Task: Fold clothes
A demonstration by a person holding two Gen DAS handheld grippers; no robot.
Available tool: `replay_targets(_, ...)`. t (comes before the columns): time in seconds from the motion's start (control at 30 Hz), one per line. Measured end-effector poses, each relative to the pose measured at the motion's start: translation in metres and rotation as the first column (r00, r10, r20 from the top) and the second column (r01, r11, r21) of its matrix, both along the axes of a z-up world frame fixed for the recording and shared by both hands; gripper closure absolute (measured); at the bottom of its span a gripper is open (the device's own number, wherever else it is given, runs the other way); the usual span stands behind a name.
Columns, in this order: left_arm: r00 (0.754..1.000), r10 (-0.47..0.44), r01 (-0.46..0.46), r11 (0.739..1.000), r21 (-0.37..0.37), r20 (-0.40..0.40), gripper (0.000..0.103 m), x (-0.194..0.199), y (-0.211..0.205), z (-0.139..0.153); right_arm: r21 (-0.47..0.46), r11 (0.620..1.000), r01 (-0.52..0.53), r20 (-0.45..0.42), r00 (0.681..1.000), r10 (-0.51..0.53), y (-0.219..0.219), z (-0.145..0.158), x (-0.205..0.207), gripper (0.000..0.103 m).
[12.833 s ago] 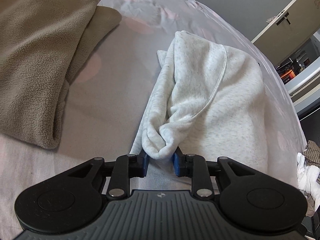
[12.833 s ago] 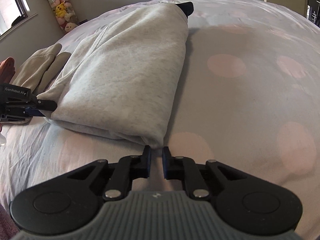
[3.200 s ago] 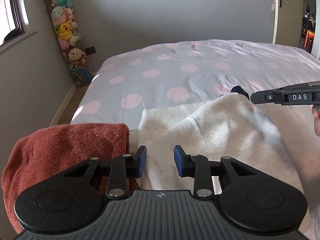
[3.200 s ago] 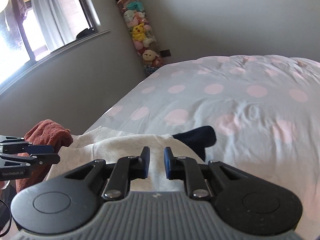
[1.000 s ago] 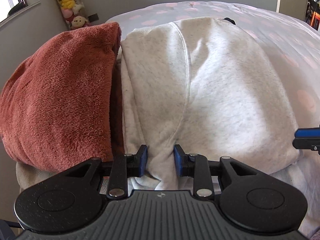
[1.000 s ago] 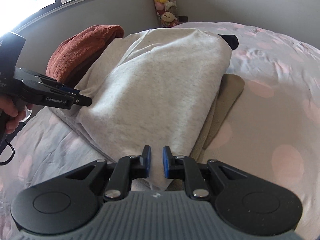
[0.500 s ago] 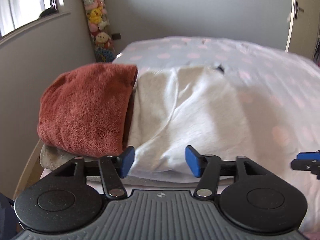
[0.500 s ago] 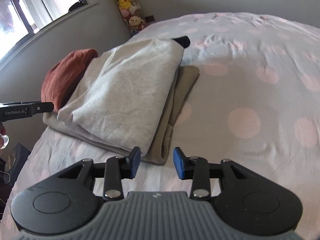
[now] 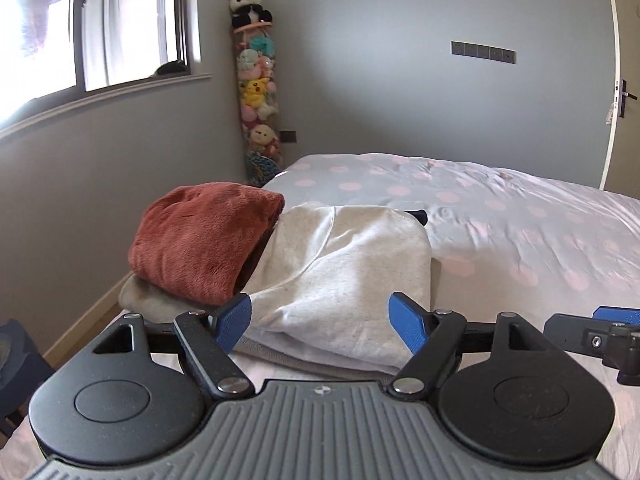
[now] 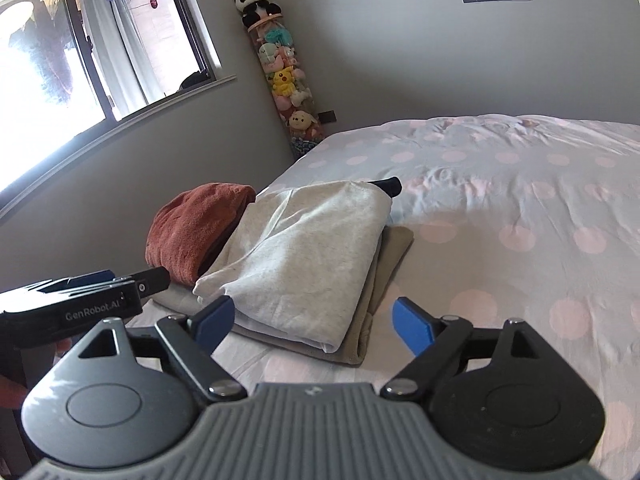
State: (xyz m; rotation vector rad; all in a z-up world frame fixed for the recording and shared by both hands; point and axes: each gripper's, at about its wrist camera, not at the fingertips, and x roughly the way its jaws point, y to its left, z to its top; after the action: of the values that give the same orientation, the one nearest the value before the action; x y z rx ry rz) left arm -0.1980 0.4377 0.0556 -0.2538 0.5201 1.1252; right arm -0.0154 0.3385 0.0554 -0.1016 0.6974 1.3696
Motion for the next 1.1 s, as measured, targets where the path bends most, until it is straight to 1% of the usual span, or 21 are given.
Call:
replay_targets(0.13, 1.000, 0.005, -0.005, 0.999, -0.042, 0.012, 0.028, 0.000, -0.027, -0.003, -0.013, 1.000, -0.001, -0.016, 1.000, 0.001, -0.021, -0.006, -0.007, 0.015)
replay_targets(0.27, 1.000, 0.018, -0.018, 0.999, -0.035, 0.008, 0.028, 0.002, -0.055, -0.006, -0.012, 1.000, -0.011, -0.011, 1.000, 0.011, -0.043, -0.010, -0.016, 0.015)
replay_targets(0.4, 0.999, 0.046, -0.045, 0.998, -0.032, 0.008, 0.028, 0.001, -0.078, -0.008, -0.003, 1.000, -0.024, 0.015, 1.000, 0.024, -0.062, -0.010, -0.023, 0.014)
replay_targets(0.67, 0.998, 0.062, -0.061, 0.997, -0.042, 0.015, 0.028, -0.005, -0.108, -0.011, 0.003, 1.000, -0.028, 0.049, 0.998, 0.027, -0.090, -0.008, -0.033, 0.013)
replay_targets(0.83, 0.999, 0.048, -0.047, 0.997, -0.057, 0.012, 0.028, -0.003, -0.120, -0.014, -0.005, 1.000, -0.023, 0.064, 0.998, 0.024, -0.101, -0.007, -0.037, 0.012)
replay_targets(1.1, 0.999, 0.039, -0.038, 0.998, -0.054, 0.012, 0.028, -0.003, -0.130, -0.014, -0.009, 1.000, -0.014, 0.063, 0.998, 0.015, -0.112, -0.007, -0.040, 0.011)
